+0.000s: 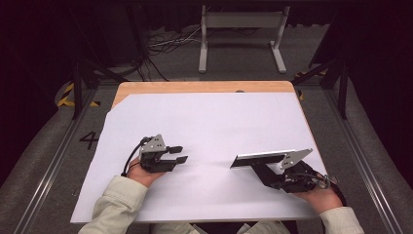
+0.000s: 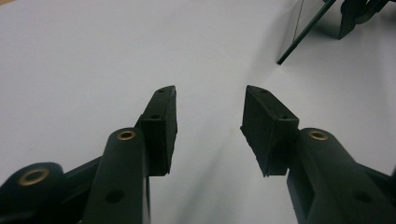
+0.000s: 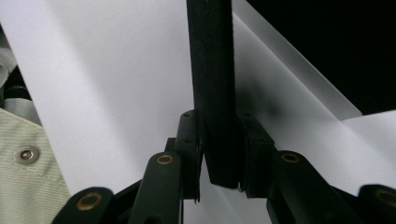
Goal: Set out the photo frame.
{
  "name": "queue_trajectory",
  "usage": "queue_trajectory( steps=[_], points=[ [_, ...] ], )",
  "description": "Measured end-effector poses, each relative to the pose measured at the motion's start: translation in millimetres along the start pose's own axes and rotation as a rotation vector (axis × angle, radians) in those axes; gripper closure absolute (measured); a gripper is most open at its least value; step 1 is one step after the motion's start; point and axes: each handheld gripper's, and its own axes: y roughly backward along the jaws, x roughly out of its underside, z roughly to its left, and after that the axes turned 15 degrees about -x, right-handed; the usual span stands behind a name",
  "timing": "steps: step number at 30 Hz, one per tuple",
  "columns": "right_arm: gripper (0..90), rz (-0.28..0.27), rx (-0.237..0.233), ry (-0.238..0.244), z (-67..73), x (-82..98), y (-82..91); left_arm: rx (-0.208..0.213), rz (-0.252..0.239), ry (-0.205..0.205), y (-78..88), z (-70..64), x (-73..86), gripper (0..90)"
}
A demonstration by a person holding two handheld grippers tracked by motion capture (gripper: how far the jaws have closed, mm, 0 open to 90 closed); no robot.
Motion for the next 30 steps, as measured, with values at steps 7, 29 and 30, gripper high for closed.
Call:
queue_trajectory(
  steps=[7,29,30],
  points=[
    [73.0,-0.044,0.009,0.005,4.1,4.6,12.8,-0.006,-0.020,-0.028,-2.6,-3.1,-3.8,57.4],
    [80.3,-0.176,0.051,0.034,10.0,16.0,50.9,-0.012,0.000,-0.058,-6.9,-15.1,-12.8,69.8],
    [80.3,-0.176,0.051,0.034,10.0,16.0,50.9,-0.012,0.000,-0.058,-6.9,-15.1,-12.8,69.9]
  ],
)
